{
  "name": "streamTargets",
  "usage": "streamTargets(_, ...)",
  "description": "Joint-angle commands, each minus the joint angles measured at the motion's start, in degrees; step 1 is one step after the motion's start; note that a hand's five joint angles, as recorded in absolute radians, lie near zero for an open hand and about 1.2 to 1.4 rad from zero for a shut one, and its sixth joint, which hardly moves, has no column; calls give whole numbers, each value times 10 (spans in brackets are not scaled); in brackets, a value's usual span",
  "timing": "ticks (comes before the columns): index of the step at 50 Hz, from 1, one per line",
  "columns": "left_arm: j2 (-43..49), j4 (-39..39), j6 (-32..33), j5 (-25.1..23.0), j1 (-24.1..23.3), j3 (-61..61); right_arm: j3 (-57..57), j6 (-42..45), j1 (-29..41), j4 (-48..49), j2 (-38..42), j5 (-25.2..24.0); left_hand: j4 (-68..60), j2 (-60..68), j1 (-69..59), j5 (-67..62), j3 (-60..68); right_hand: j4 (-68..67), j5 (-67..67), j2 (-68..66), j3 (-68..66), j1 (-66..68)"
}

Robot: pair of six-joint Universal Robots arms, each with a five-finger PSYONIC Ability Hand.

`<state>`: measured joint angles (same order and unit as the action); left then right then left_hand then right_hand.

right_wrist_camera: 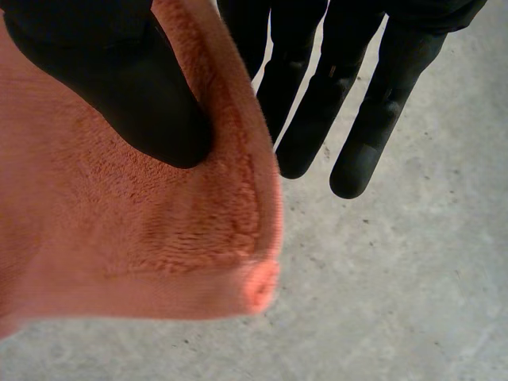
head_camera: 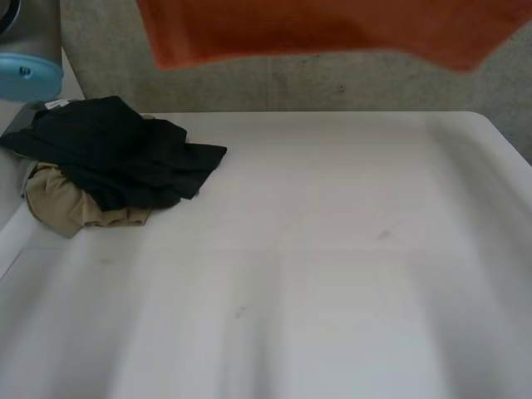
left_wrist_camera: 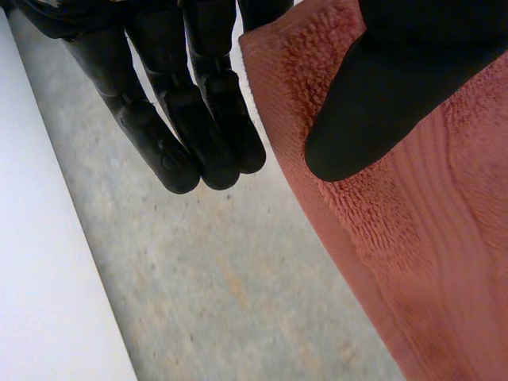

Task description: Fold the laundry.

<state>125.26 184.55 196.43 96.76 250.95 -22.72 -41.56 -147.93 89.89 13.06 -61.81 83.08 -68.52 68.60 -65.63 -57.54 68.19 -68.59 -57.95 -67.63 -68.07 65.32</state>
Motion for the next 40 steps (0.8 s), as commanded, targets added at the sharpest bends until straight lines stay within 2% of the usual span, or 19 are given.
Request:
streamTargets(1,-27,6,-2,-4,20,-141,-40,8,7,-41,16,-19,-115,114,-144,-125,118,-114,-121,-124,-119,147)
streamTargets(6,-30,36,2,-31,26,-248,-89,7,10,-72,34,-44,-115,114,-144,-125,118,-114,-121,-124,-119,147)
streamTargets(12,2,59,25,-64,26,-351,-152,9,2,-136,89,-128,-115,114,-144,-125,118,-114,-121,-124,-119,147)
streamTargets(17,24,38,62,-60,40,-395,-172,41,-23,-167,144,-137,-115,114,-144,-125,118,-114,-121,-124,-119,147)
streamTargets(21,10,-8,84,-64,41,-449,-187,98,-44,-209,164,-129,-115,114,-144,-125,118,-114,-121,-124,-119,147)
streamTargets(25,-28,-50,96,-75,36,-514,-221,145,-54,-288,143,-124,-115,114,-144,-125,118,-114,-121,-124,-119,147)
streamTargets(30,-100,-123,119,-82,34,-607,-276,192,-62,-407,67,-115,-115,114,-144,-125,118,-114,-121,-124,-119,147)
streamTargets(34,-164,-212,161,-89,45,-677,-329,246,-103,-519,-1,-106,-115,114,-144,-125,118,-114,-121,-124,-119,147)
streamTargets(37,-201,-278,207,-112,58,-723,-348,295,-123,-563,-17,-102,-115,114,-144,-125,118,-114,-121,-124,-119,147)
streamTargets(38,-218,-306,228,-129,67,-739,-360,335,-134,-585,-24,-99,-115,114,-144,-125,118,-114,-121,-124,-119,147)
streamTargets(40,-228,-326,244,-144,74,-747,-368,373,-144,-602,-28,-100,-115,114,-144,-125,118,-114,-121,-124,-119,147)
